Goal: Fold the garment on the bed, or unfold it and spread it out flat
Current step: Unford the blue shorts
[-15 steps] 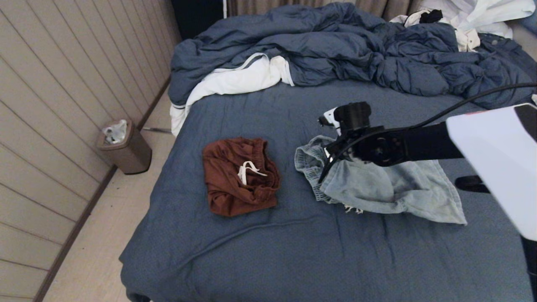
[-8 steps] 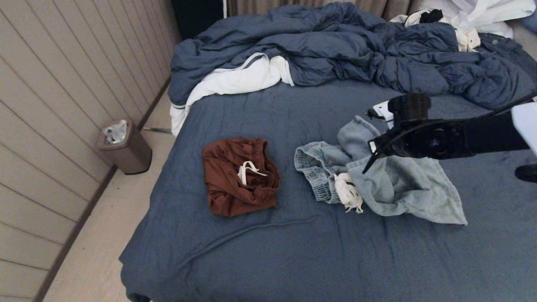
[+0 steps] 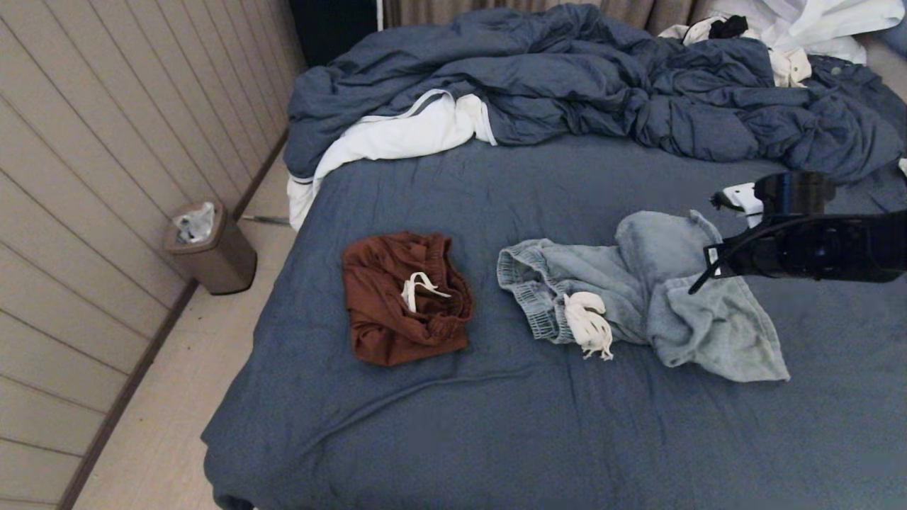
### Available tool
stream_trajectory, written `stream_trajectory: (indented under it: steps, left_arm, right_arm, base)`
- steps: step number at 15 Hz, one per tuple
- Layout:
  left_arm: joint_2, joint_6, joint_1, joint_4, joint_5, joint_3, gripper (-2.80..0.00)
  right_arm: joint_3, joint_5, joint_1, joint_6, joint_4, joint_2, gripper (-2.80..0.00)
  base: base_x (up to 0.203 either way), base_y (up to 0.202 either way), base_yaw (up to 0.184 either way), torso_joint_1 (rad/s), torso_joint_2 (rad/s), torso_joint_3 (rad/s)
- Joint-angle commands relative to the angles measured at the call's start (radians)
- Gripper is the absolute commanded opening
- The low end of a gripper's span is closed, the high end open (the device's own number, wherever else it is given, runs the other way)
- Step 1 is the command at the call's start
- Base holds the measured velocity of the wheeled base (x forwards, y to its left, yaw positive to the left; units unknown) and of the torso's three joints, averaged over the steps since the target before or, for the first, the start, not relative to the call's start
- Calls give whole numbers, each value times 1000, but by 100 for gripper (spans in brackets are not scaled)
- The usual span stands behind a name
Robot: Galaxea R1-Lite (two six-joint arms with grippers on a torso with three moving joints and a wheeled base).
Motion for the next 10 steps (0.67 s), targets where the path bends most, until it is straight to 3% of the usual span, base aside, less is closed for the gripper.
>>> stream_trajectory:
  steps: [1,4,10]
  left_arm:
    - [2,0,0,-1,0,0,-280]
    - [2,1,0,-1,0,0,-280]
    - [2,5,0,1,0,0,-280]
  right_arm:
    - [13,26,-69,-21,-18,28,-280]
    - [23,48,-151,-58,-86,92,-280]
    - [5,105,-261,-68,-94,165,-280]
  base:
    - [0,0,0,0,0,0]
    - [0,0,0,0,0,0]
    - [0,0,0,0,0,0]
